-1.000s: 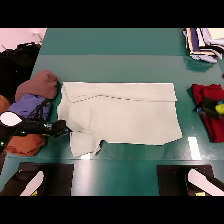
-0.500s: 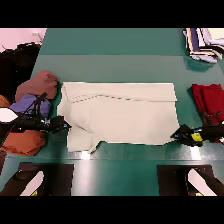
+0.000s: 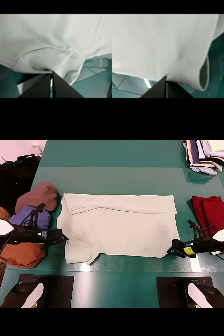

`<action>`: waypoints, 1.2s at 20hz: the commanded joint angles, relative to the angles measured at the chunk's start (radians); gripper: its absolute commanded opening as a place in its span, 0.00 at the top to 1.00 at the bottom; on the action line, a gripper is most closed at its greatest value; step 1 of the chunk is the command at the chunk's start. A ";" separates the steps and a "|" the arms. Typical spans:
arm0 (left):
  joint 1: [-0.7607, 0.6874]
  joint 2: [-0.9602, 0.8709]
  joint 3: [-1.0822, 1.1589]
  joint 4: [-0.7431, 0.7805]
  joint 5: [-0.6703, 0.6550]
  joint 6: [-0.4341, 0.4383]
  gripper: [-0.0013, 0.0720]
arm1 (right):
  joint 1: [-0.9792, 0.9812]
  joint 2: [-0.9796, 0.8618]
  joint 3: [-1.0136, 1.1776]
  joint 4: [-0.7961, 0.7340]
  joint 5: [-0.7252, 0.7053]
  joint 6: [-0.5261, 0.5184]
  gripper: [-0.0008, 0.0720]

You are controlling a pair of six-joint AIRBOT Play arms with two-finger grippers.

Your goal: Fold the shirts.

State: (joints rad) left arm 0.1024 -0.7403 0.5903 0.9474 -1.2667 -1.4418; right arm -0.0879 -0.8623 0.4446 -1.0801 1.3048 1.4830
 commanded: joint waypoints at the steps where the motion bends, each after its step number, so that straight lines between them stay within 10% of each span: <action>1: 0.001 0.141 0.033 0.167 -0.106 -0.086 0.95 | 0.014 0.128 -0.002 -0.022 0.097 0.010 0.96; 8: 0.001 0.263 0.199 0.168 -0.322 -0.174 0.95 | 0.014 0.302 0.209 -0.137 0.282 0.098 0.97; 24: 0.001 -0.670 0.526 0.117 0.240 0.100 0.95 | 0.191 -0.642 0.916 -0.143 -0.013 0.024 0.96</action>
State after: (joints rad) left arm 0.1020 -1.2800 1.0458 1.0668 -1.1042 -1.3674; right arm 0.0952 -1.3762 1.2419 -1.2228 1.3167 1.5158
